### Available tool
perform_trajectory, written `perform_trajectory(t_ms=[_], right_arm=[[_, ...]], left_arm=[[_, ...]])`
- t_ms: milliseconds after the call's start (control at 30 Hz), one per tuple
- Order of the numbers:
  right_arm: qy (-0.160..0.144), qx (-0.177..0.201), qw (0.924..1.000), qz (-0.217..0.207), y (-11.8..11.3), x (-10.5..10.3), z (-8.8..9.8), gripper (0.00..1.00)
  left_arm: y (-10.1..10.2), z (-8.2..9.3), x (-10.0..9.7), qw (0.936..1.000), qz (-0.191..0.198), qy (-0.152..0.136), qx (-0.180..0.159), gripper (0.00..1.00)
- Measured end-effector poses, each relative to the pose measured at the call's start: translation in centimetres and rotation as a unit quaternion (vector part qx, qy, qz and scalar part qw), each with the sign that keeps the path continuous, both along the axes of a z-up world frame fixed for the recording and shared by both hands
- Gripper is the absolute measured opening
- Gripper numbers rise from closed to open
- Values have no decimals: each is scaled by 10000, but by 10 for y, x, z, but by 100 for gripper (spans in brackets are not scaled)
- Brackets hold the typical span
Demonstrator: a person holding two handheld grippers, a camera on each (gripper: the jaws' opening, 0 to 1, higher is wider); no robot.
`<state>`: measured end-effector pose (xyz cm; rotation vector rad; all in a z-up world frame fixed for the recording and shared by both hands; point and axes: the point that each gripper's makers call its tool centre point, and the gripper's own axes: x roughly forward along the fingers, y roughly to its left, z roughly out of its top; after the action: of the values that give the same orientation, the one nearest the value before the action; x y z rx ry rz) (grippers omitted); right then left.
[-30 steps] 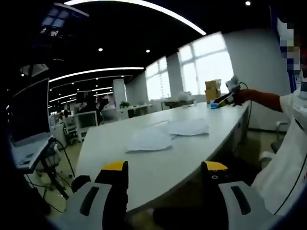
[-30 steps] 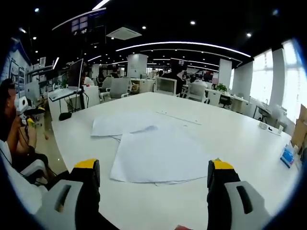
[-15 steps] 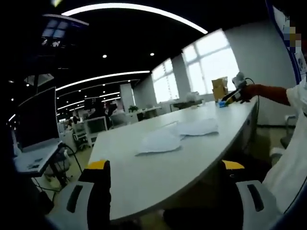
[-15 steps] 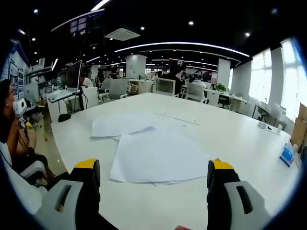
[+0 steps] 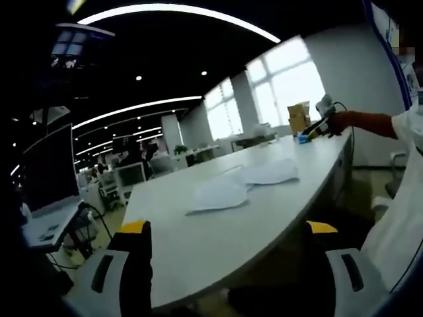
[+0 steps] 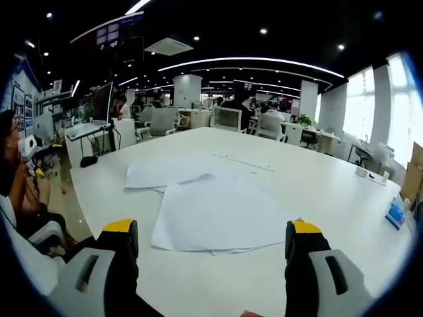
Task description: Organize the stack of printing papers by aligning and flattening the scattered papers on the table
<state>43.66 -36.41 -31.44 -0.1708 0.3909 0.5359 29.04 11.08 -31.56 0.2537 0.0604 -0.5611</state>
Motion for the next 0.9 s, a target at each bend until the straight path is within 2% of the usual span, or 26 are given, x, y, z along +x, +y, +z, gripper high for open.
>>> perform_trajectory(t_ms=[133, 300, 367, 467, 533, 700, 800, 867, 900], right_arm=[[1, 5, 10000, -7, -1, 1, 0, 87], [8, 5, 10000, -3, -1, 1, -1, 87], [15, 1, 10000, -3, -1, 1, -1, 87], [15, 7, 10000, -8, -1, 1, -1, 87], [18, 23, 10000, -7, -1, 1, -1, 87], [34, 7, 10000, 6, 0, 1, -3, 86], [25, 13, 10000, -6, 2, 0, -4, 86], [31, 21, 10000, -12, 2, 0, -4, 86], [33, 19, 10000, -14, 2, 0, -5, 86]], left_arm=[[0, 0, 0, 9997, -13, -76, 232, 97], [1, -1, 1, 9998, 8, 25, 201, 91], [-1, -2, -1, 9997, -42, 53, 219, 92], [-4, -2, -2, 9993, -94, -80, 362, 92], [-5, -1, -2, 9995, -104, -57, 298, 95], [-6, 1, -2, 9998, -138, 28, 119, 94], [-8, 0, -4, 9994, -185, -32, 290, 94], [-4, 2, -2, 9985, -40, -195, 506, 95], [-5, 2, -3, 9985, -62, -197, 503, 96]])
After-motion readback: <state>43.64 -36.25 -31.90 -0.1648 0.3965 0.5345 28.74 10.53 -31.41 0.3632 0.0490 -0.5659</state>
